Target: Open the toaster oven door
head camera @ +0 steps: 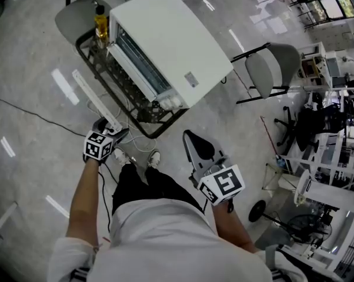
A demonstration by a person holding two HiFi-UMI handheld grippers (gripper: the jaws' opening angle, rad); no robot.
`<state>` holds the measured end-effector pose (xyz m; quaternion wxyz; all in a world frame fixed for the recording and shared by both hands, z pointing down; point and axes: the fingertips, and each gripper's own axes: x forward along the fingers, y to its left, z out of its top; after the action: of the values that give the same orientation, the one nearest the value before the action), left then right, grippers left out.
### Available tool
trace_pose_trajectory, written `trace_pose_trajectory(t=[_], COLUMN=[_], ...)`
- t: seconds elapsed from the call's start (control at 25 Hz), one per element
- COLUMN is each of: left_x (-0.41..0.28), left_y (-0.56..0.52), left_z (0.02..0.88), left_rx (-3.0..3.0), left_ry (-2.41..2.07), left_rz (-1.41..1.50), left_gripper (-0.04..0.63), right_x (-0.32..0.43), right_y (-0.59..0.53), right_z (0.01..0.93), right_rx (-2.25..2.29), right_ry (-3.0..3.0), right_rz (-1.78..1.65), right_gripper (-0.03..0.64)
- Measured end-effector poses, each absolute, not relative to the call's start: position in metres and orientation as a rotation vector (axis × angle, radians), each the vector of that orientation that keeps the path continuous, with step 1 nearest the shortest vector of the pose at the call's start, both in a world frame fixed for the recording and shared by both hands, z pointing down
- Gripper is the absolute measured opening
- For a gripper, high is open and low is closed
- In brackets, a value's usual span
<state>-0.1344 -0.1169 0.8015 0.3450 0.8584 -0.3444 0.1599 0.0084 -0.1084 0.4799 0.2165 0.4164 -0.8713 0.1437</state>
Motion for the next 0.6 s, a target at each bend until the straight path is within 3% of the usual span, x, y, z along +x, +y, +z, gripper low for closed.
trace_pose_trajectory(t=[0.6], left_x=[-0.137], left_y=[-0.122], left_z=[0.830], left_rx=[2.107], left_ry=[-0.867], left_rz=[0.261], left_gripper=[0.420], right_x=[-0.002], right_y=[-0.096], right_z=[0.499], right_rx=[1.137], right_ry=[-2.366], right_rz=[0.438], right_gripper=[0.021])
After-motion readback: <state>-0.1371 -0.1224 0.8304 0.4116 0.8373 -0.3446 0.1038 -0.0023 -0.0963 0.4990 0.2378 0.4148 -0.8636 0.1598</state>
